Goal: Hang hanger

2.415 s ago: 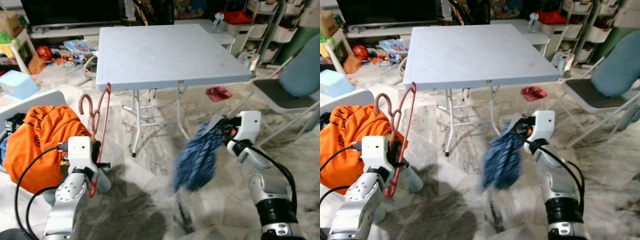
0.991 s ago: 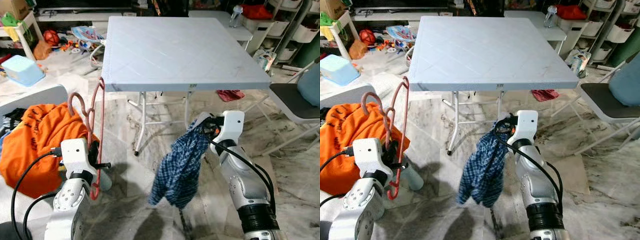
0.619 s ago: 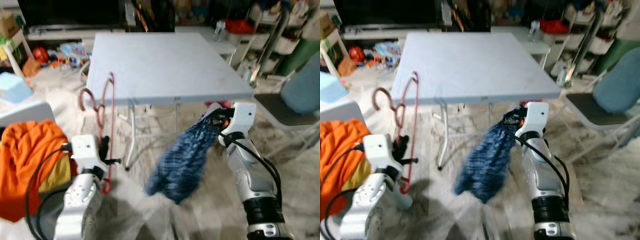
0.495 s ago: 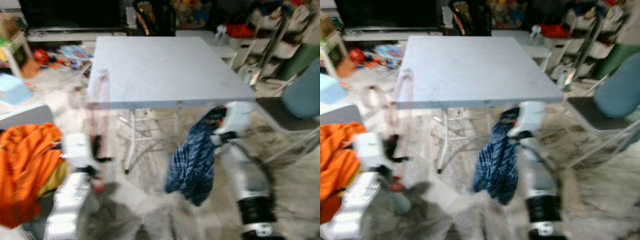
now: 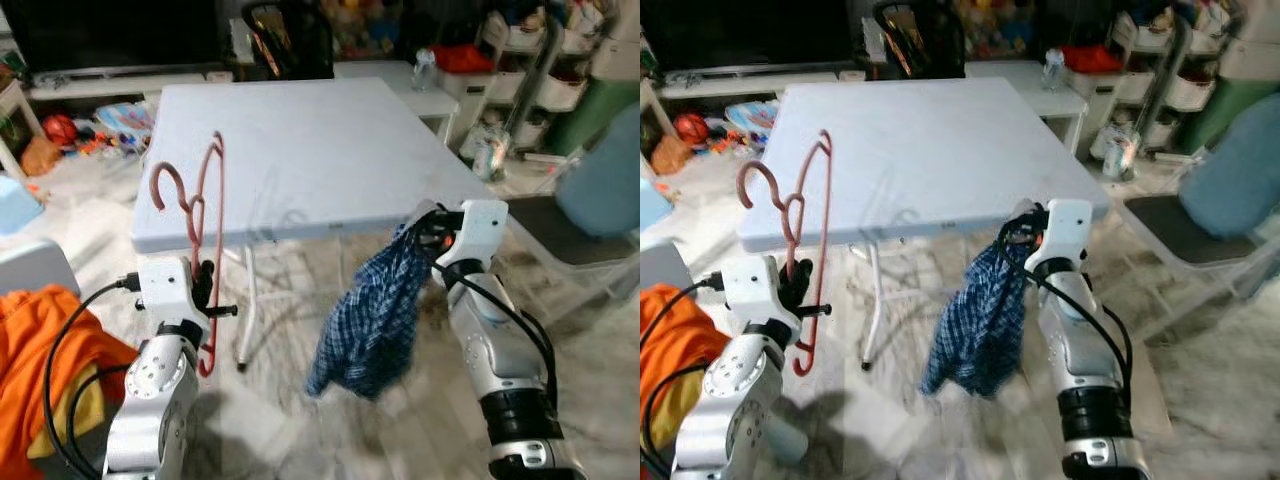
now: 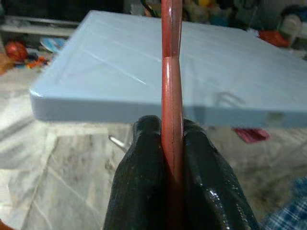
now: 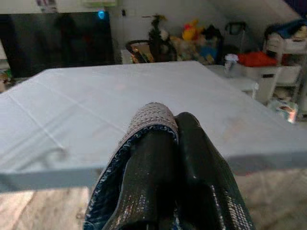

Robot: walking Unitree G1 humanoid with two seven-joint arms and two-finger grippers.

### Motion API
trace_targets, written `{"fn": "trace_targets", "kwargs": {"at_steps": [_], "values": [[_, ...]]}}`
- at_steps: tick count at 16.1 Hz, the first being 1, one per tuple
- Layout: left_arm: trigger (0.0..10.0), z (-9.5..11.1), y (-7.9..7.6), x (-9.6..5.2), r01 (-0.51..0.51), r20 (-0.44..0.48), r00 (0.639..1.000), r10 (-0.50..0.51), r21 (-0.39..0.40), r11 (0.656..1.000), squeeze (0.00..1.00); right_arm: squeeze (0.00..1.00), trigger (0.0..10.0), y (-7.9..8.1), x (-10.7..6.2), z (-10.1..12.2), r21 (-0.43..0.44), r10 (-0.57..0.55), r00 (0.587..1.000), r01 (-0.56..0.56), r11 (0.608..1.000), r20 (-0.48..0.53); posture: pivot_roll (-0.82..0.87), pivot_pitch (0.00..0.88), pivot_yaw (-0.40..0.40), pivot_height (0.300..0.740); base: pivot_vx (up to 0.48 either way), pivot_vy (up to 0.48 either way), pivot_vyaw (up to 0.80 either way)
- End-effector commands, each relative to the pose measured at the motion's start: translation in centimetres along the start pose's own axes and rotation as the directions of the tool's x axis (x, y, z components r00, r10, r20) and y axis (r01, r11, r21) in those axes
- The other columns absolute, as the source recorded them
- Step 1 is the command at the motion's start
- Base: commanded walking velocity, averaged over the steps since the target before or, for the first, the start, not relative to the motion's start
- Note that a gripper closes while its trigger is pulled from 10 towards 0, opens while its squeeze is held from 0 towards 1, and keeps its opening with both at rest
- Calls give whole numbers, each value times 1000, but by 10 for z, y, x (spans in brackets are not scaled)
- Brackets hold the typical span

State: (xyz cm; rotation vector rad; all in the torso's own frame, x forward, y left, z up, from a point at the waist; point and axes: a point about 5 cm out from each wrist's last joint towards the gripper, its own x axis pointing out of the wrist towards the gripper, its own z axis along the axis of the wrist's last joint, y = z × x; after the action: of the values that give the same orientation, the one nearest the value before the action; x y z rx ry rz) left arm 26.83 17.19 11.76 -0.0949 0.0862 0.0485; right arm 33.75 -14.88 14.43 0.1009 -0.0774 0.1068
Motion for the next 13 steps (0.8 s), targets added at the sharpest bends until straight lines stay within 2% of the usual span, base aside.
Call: {"fn": "trace_targets", "kwargs": {"at_steps": [1, 5, 9, 13], "values": [[10000, 4, 4, 2, -19, 8, 1000, 18, 11, 1000, 0, 0, 10000, 7, 5, 4, 6, 19, 1000, -19, 1000, 16, 12, 0, -56, 740, 461, 0, 0], [10000, 7, 2, 4, -7, 15, 1000, 7, 22, 1000, 0, 0, 10000, 14, 7, 10, 11, 67, 996, -68, 998, 51, 10, 0, -47, 740, 461, 0, 0], [10000, 9, 2, 6, -6, 22, 1000, 5, 17, 1000, 0, 0, 10000, 16, 9, 11, 13, 73, 996, -74, 997, 57, 12, 0, -49, 740, 461, 0, 517], [10000, 9, -1, 5, -5, 23, 1000, 5, 10, 1000, 0, 0, 10000, 16, 9, 10, 10, 82, 995, -83, 996, 53, 11, 0, -50, 740, 461, 0, 0]]}}
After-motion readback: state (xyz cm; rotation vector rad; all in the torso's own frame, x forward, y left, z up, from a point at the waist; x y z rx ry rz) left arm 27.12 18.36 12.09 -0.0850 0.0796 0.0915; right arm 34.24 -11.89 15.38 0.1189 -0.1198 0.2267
